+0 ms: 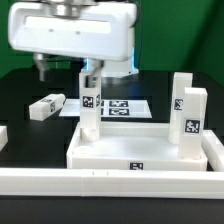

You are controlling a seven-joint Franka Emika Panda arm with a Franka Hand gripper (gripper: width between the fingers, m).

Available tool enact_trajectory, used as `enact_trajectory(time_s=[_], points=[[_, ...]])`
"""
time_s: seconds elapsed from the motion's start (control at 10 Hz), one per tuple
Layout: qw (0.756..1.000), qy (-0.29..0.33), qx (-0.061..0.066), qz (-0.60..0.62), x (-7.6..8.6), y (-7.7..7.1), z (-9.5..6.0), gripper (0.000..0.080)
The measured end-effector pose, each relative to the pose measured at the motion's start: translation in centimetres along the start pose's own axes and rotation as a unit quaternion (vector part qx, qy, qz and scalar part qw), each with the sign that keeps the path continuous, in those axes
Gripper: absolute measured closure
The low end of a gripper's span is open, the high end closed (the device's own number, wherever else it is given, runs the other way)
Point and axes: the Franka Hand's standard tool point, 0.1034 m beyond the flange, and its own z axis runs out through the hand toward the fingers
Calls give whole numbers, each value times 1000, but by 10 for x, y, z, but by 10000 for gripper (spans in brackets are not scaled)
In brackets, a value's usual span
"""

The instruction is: Assemble desk

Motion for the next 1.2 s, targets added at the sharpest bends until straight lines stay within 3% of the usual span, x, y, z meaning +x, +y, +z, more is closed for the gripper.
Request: enact_trajectory(time_s=[0.3, 0.6, 0.8, 0.9, 1.0, 1.2], points=[[1000, -9, -6, -3, 0, 65, 11, 150], [1000, -10, -6, 2, 0, 65, 12, 150], [1000, -27, 8, 7, 3, 65, 9, 150], [999, -31, 6, -10, -3, 78, 16, 150], [996, -85, 22, -23, -21, 90, 26, 150], [989, -141, 34, -13, -26, 91, 30, 150]])
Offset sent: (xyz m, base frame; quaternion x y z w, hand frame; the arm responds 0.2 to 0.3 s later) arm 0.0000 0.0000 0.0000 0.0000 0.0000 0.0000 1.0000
